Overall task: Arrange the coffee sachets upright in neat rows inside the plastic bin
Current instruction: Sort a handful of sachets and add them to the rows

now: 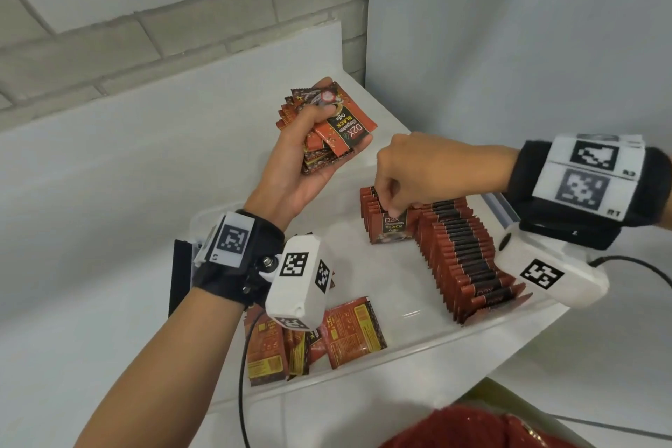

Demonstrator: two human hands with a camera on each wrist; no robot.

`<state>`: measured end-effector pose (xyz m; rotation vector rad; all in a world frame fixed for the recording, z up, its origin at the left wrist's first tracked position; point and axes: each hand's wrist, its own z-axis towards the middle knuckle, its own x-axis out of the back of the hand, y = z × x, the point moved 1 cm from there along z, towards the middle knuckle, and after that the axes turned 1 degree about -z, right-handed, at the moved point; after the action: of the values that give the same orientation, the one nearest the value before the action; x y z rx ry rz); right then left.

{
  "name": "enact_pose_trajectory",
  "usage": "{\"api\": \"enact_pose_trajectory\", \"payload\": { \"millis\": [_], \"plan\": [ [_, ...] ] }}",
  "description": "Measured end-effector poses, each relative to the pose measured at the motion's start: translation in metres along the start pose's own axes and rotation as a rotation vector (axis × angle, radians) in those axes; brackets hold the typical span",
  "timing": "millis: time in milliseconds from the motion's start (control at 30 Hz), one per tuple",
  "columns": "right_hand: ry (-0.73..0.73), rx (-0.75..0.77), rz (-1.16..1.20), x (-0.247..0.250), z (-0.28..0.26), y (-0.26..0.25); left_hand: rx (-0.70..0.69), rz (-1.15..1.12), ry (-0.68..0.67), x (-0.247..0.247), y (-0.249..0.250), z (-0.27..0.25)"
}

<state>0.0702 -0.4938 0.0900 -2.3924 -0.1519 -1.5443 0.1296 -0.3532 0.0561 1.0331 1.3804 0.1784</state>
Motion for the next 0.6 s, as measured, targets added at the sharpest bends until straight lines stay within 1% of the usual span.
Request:
{"api": "enact_pose_trajectory", "payload": {
  "millis": [167, 267, 333, 400, 500, 600],
  "plan": [
    [0.038, -0.098, 0.300, 0.018, -0.010, 0.017, -0.009, 0.001, 0.000, -0.002, 0.000, 0.000],
    [0.087, -0.164, 0.601, 0.026, -0.019, 0.022, -0.006, 0.041, -0.017, -0.003, 0.001, 0.000],
    [0.144, -0.198, 0.820, 0.025, -0.022, 0.023, 0.009, 0.092, -0.035, -0.004, 0.000, -0.002],
    [0.206, -0.212, 0.987, 0.020, -0.022, 0.021, 0.023, 0.147, -0.059, -0.006, 0.000, -0.004],
    [0.281, -0.209, 1.160, 0.012, -0.021, 0.017, 0.015, 0.188, -0.113, -0.006, -0.001, -0.006],
    [0.346, -0.225, 1.251, 0.006, -0.020, 0.015, 0.010, 0.226, -0.122, -0.005, 0.000, -0.006]
  ]
}}
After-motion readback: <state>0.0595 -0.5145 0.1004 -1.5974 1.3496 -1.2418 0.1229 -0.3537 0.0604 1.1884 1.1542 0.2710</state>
